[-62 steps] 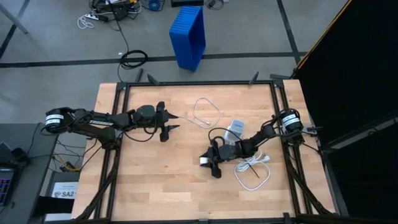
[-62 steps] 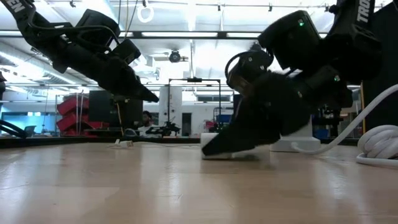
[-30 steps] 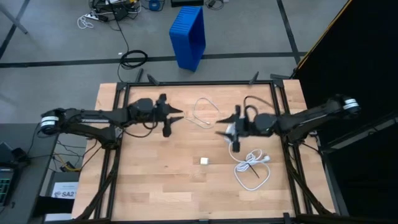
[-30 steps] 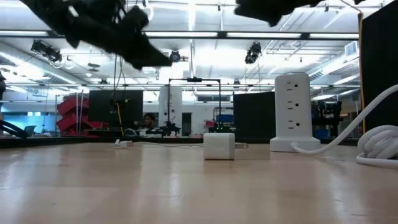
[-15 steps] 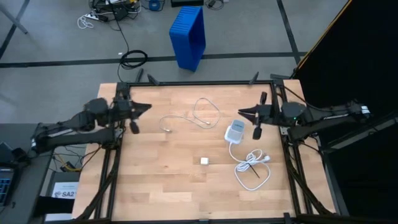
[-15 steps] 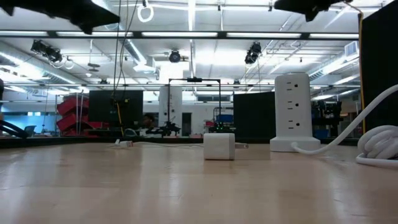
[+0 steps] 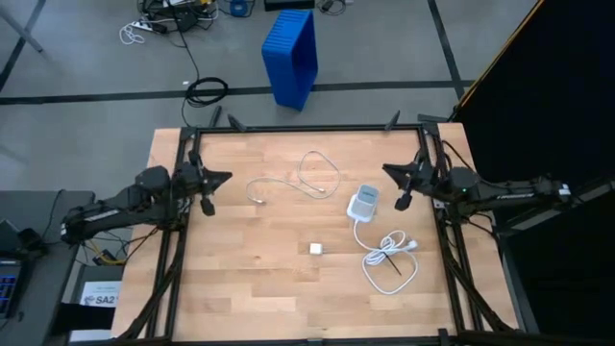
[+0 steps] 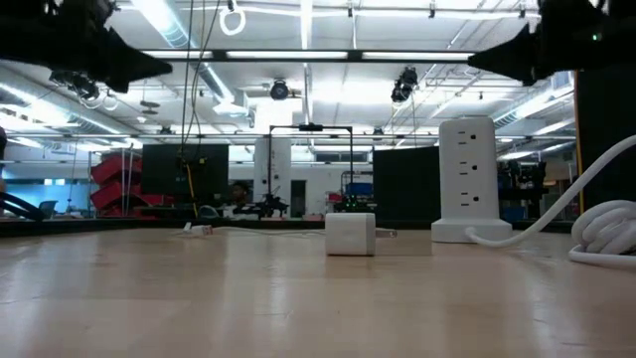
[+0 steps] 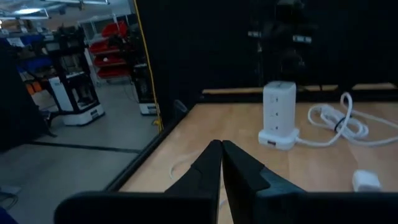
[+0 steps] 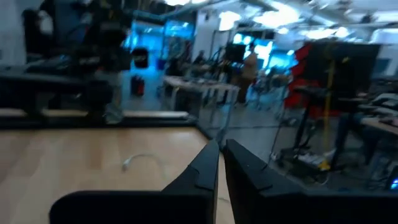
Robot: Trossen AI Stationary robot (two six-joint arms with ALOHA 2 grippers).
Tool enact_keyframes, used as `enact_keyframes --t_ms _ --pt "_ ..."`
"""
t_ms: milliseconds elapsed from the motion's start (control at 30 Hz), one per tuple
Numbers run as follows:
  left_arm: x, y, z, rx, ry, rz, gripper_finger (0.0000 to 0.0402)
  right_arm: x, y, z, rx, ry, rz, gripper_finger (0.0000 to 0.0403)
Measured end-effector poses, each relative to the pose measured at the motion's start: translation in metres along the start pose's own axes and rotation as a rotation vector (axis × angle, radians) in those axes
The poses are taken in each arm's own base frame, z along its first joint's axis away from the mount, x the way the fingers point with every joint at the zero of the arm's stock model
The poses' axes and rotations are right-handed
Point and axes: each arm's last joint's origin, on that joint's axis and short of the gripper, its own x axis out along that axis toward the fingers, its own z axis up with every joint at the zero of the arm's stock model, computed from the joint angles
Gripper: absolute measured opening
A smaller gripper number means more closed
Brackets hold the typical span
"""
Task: Insert USB
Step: Return to Home Position
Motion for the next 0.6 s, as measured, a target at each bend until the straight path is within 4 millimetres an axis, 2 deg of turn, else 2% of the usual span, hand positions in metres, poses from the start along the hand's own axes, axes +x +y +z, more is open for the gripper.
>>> enact_keyframes --t_ms 200,367,600 --pt "0.007 -0.003 -0.014 -0.030 -0.048 -0.013 0.0000 -0.008 -0.009 -0.006 0.009 -0.016 -0.023 0.0000" --pt "0.010 -0.003 -0.017 -0.032 -0.072 -0.011 0.0000 -0.010 -0.015 -0.004 -0.009 -0.040 -0.040 0.0000" --pt "0.008 0.002 -0.012 -0.032 -0.085 0.022 0.0000 -0.018 -0.025 0.015 -0.020 -0.028 -0.040 0.0000"
